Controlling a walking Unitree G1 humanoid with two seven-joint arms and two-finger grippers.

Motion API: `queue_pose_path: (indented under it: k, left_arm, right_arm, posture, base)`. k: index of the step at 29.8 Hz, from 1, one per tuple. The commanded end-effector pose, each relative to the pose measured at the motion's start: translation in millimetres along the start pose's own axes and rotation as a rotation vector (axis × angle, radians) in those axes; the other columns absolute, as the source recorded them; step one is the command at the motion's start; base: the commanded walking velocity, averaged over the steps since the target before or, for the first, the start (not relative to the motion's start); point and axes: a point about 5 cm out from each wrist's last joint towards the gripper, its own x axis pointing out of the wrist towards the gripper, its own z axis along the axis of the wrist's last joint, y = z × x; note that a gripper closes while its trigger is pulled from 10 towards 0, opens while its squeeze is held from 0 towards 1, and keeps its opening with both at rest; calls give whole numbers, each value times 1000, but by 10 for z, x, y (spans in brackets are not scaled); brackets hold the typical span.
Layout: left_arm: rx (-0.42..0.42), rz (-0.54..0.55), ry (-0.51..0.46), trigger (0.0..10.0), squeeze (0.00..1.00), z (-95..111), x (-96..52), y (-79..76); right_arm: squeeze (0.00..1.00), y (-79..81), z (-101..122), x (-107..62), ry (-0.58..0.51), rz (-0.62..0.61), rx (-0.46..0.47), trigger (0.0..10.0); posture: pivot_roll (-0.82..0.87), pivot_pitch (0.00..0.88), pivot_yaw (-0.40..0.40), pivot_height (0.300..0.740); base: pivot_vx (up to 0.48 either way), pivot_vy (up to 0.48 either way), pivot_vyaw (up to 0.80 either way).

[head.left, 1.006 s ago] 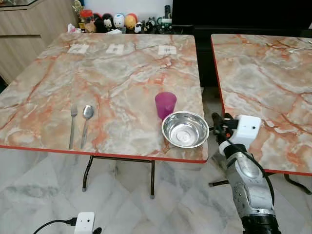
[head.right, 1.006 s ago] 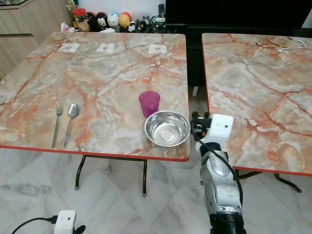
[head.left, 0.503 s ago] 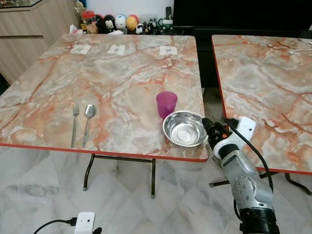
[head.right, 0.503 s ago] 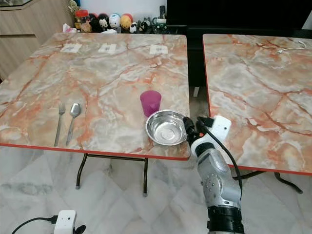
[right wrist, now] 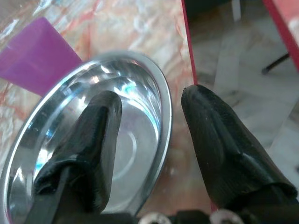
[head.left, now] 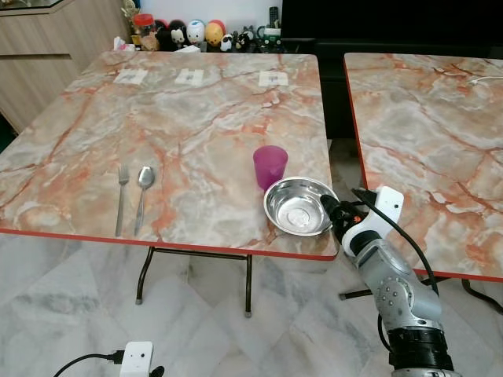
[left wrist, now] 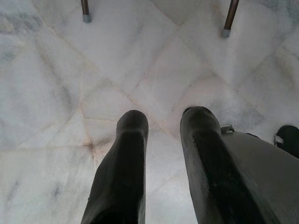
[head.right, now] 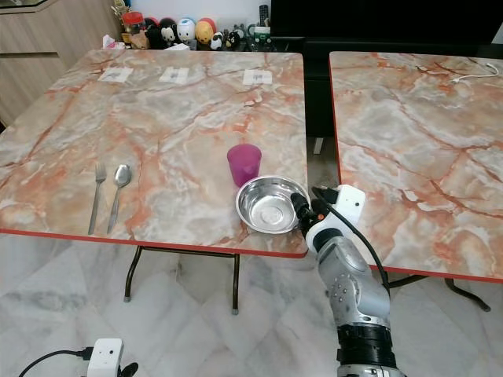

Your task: Setting the table

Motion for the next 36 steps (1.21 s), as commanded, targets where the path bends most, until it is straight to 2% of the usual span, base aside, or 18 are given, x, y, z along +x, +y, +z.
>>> queue_pose_path:
  k: [1, 3, 10, 11, 12, 13, 29, 36]
  left_arm:
    - [-6, 6, 15, 10000, 0, -52, -18, 20]
    - [-5, 6, 13, 10000, 0, -48, -17, 22]
    - [-3, 9, 14, 10000, 0, -49, -19, 36]
    - [-2, 9, 13, 10000, 0, -49, -19, 37]
    - [-2, 9, 13, 10000, 0, -48, -19, 38]
    - [-1, 9, 13, 10000, 0, -48, -19, 39]
    - [1, 3, 14, 10000, 0, -41, -14, 21]
    - [4, 2, 18, 10000, 0, -51, -15, 10]
  right_arm:
    - [0, 18, -34, 22, 39, 19, 16, 10000]
    - [0, 41, -54, 31, 57, 41, -1, 10000]
    - [0, 25, -88, 50, 79, 36, 37, 10000]
    - [0, 25, -89, 51, 80, 37, 38, 4471]
    - [0, 25, -90, 51, 81, 38, 38, 4471]
    - [0, 23, -90, 50, 80, 38, 43, 0]
    - [0, 29, -103, 45, 77, 31, 39, 0]
    - [0, -33, -64, -54, -17, -15, 43, 0]
  posture:
    - [-51, 111, 20, 740]
    - [-49, 110, 20, 740]
    - [-45, 112, 23, 740]
    - [-45, 112, 23, 740]
    - [-45, 112, 23, 740]
    - [-46, 113, 23, 740]
    - [-48, 111, 20, 740]
    - [-55, 114, 17, 740]
  base:
    - [0, 0, 0]
    - [0, 0, 0]
    - [0, 0, 0]
    - [0, 0, 0]
    - [0, 0, 0]
    - [0, 0, 0]
    - [0, 0, 0]
    - [0, 0, 0]
